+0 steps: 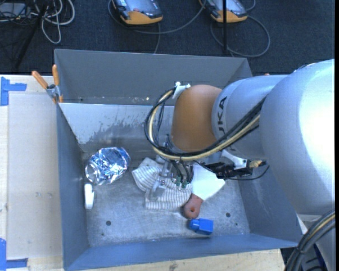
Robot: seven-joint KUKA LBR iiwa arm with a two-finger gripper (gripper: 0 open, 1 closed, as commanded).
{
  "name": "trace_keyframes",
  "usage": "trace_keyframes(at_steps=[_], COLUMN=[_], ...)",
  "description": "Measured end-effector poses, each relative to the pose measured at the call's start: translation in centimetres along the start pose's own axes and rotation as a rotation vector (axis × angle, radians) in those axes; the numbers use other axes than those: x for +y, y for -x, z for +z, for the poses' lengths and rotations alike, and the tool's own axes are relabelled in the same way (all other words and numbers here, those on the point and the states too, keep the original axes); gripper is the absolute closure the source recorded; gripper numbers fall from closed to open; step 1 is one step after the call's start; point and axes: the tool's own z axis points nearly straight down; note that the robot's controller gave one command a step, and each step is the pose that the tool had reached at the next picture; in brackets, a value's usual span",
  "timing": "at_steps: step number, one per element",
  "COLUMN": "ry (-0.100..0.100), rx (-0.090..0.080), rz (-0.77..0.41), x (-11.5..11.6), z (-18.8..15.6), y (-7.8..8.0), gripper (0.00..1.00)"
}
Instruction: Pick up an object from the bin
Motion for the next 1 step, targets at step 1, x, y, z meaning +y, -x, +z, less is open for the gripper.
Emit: trace_keyframes(at_steps=[1], ry=[0.024], rx=[0.003], rz=[0.067], x=[-2.73], z=[-0.24], y=[0.02], gripper=[1.00])
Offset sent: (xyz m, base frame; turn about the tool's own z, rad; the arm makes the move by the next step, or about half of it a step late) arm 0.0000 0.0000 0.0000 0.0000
